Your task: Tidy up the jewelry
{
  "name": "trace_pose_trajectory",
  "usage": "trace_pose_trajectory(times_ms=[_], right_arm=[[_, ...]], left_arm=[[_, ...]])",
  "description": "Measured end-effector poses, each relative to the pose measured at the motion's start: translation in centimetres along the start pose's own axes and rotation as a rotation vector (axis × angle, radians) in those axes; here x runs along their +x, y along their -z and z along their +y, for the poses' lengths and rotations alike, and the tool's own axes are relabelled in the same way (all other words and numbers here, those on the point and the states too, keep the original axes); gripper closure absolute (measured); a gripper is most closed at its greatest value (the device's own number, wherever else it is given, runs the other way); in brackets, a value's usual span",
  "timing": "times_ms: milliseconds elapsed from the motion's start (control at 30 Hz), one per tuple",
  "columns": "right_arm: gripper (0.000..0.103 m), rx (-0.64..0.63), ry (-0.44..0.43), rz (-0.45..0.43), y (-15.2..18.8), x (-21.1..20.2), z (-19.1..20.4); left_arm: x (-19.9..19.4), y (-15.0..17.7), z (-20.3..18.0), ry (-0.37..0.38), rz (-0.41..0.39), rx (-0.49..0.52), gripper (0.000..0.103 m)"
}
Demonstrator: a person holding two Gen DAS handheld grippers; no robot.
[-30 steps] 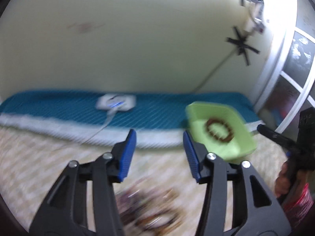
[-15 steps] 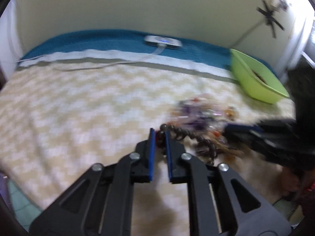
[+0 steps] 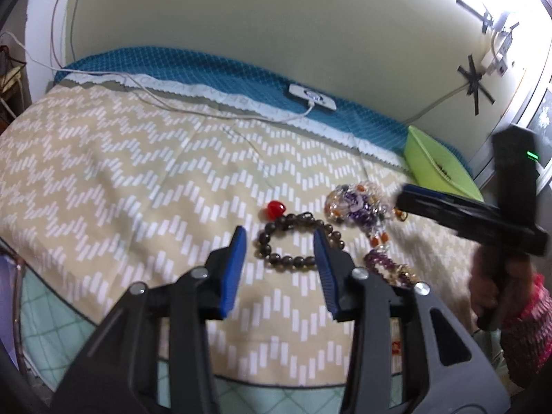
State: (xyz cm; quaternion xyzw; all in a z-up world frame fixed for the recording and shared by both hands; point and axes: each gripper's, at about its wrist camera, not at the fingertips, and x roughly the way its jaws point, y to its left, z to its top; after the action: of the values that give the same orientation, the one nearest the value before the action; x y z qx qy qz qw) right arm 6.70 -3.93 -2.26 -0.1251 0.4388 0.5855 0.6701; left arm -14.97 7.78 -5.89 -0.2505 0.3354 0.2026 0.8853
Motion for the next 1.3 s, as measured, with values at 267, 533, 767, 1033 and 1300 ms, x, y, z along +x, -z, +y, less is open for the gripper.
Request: trace_pose_trajectory(times_ms=[267, 533, 767, 1033, 1300], right_arm=[[0.103, 0.072, -0.108, -0.044, -1.6, -2.8, -0.3], [0.103, 0.017, -0.129, -0.172, -3.0, -9.9, 1.7], [0.103, -0.009, -0.127, -0.274, -3.5, -15.5, 2.4], [0.103, -0.006, -0.099, -0.367, -3.4, -19.9, 0.2], [0.103, 0.068, -0.008, -0.416, -3.4, -21.3, -6.4]], left_arm=[[-1.3, -0.1, -1.3, -0.003, -0.03, 0.055, 0.065], [-1.5, -1.4, -8.3, 0.061, -0.099, 0.233, 0.055], [0.8, -3.2, -14.6, 0.135, -0.119, 0.392, 0.043], [4.6, -5.3, -20.2, 0.264, -0.034, 0.421, 0.092], [7.5, -9.8, -25.2, 0.272, -0.033, 0.453, 0.098]])
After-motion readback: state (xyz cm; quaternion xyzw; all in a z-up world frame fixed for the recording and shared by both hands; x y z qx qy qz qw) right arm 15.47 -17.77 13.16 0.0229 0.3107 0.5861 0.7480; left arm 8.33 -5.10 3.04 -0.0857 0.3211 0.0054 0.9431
